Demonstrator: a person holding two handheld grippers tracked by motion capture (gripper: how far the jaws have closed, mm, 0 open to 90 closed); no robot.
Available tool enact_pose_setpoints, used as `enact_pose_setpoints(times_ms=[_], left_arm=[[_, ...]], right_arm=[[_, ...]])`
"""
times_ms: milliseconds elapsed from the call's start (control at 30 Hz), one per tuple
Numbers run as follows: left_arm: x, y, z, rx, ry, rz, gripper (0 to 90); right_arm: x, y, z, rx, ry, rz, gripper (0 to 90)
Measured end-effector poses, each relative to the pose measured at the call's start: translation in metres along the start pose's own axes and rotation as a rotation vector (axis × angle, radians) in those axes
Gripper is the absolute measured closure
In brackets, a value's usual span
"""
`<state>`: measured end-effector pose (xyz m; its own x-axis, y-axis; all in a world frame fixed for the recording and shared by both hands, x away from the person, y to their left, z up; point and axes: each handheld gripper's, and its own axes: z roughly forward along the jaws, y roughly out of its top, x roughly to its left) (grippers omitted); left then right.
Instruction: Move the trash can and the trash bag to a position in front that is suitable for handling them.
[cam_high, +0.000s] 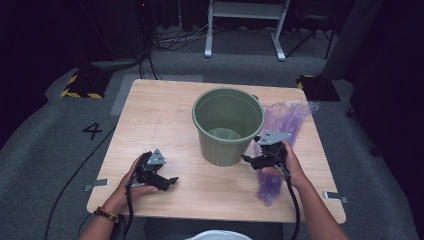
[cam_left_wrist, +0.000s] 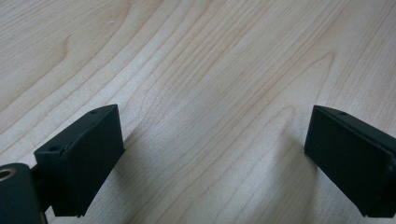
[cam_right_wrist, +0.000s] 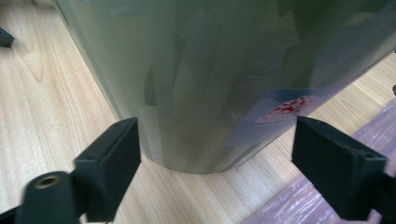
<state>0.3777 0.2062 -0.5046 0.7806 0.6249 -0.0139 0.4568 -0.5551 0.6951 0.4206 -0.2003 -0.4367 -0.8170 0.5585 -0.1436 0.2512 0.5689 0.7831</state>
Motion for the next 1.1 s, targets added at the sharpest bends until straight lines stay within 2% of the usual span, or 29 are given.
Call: enact_pose_setpoints(times_ms=[67, 167, 333, 567, 633, 700, 733, 767, 800, 833, 933, 967, 1000, 1067, 1100], left_arm=[[0.0, 0.0, 0.0, 0.0, -0.001, 0.001, 4.5], [0.0, 0.0, 0.0, 0.0, -0.001, 0.001, 4.5], [0.0, -0.001, 0.0, 0.0, -0.002, 0.004, 4.5], [0.0, -0.001, -0.001, 0.002, -0.001, 0.005, 4.5], [0.001, -0.001, -0.001, 0.002, -0.001, 0.006, 4.5], [0.001, -0.001, -0.001, 0.001, -0.001, 0.006, 4.5], [0.001, -0.001, -0.002, 0.002, -0.001, 0.005, 4.5], [0.001, -0.001, -0.002, 0.002, -0.001, 0.005, 4.5], [0.001, -0.002, -0.002, 0.001, 0.0, 0.005, 4.5], [0.001, -0.002, -0.002, 0.001, 0.0, 0.005, 4.5], [0.001, -0.002, -0.002, 0.001, 0.0, 0.005, 4.5], [0.001, -0.002, -0.002, 0.001, 0.0, 0.005, 4.5], [0.001, -0.002, -0.002, 0.001, 0.0, 0.005, 4.5], [0.001, -0.002, -0.002, 0.001, -0.001, 0.005, 4.5], [0.001, -0.002, -0.002, 0.001, 0.0, 0.005, 4.5]], right_arm=[[0.002, 0.002, 0.003, 0.004, -0.011, -0.009, 15.6], [0.003, 0.003, 0.004, 0.003, -0.007, -0.004, 15.7], [0.009, 0.01, 0.011, 0.003, -0.007, -0.025, 16.0], [0.013, 0.014, 0.016, -0.006, 0.009, -0.024, 16.0], [0.015, 0.013, 0.013, -0.018, 0.01, -0.031, 20.0], [0.015, 0.012, 0.01, -0.026, 0.009, -0.03, 20.1], [0.013, 0.007, -0.001, -0.03, -0.035, -0.03, 20.1], [0.013, 0.007, -0.001, -0.03, -0.035, -0.03, 20.1], [0.008, 0.0, -0.013, -0.031, -0.078, -0.027, 20.9], [0.008, 0.0, -0.013, -0.031, -0.078, -0.027, 20.9], [-0.005, -0.017, -0.034, -0.035, -0.144, 0.013, 25.8], [-0.01, -0.024, -0.039, -0.023, -0.184, 0.015, 28.6], [-0.021, -0.039, -0.047, 0.01, -0.245, 0.042, 26.7], [-0.032, -0.052, -0.053, 0.011, -0.242, 0.1, 26.6], [-0.032, -0.052, -0.053, 0.011, -0.242, 0.1, 26.6]])
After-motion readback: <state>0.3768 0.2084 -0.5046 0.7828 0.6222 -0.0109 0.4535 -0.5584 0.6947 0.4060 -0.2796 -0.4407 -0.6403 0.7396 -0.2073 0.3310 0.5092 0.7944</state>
